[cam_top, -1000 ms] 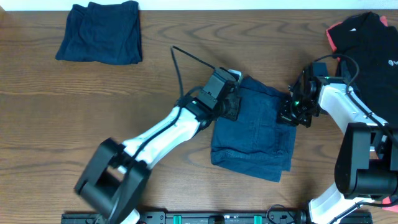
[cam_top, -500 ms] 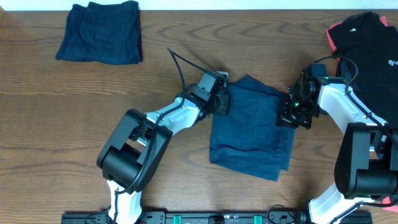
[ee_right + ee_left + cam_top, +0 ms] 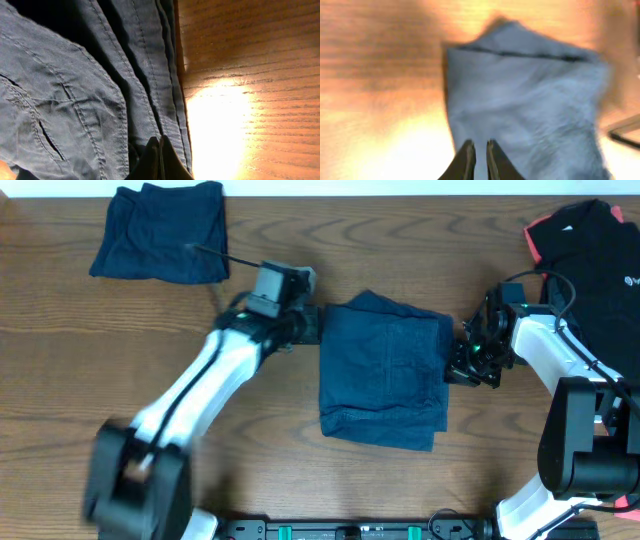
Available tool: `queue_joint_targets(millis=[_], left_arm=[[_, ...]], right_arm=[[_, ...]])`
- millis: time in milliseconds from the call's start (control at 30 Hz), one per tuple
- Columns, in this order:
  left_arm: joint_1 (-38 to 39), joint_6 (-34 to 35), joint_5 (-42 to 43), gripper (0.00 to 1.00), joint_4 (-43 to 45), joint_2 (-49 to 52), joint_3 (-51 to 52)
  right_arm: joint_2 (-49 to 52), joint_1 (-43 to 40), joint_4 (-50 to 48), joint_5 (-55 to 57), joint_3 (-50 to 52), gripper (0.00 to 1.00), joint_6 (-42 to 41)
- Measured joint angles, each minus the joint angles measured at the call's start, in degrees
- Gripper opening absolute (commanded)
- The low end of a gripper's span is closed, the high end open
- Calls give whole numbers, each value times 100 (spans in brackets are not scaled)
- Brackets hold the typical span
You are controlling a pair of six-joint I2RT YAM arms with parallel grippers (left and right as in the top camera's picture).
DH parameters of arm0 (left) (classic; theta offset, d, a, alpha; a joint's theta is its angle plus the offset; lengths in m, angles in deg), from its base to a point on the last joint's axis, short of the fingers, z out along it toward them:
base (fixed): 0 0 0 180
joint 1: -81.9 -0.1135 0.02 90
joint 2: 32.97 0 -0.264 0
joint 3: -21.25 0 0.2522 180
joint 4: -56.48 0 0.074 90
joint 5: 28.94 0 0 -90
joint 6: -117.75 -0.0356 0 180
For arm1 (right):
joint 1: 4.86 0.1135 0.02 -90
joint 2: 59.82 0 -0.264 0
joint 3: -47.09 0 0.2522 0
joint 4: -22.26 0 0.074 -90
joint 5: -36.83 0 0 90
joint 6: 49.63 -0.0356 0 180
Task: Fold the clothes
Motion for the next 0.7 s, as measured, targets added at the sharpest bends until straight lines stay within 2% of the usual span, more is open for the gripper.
queue_joint_targets(millis=[133,300,433,700], left_arm=[[92,-66,122,12,-848,-876,-90],[306,-85,208,11,-1908,-874,-37],[570,-87,505,11,-1891,-638,317],[944,-90,1167,11,-1185,142,894]], right_arm=[[0,0,-68,0,0,1,0],[0,0,-90,0,0,2,0],[0,0,-109,0,2,2,0],[0,0,-105,0,0,3,0]])
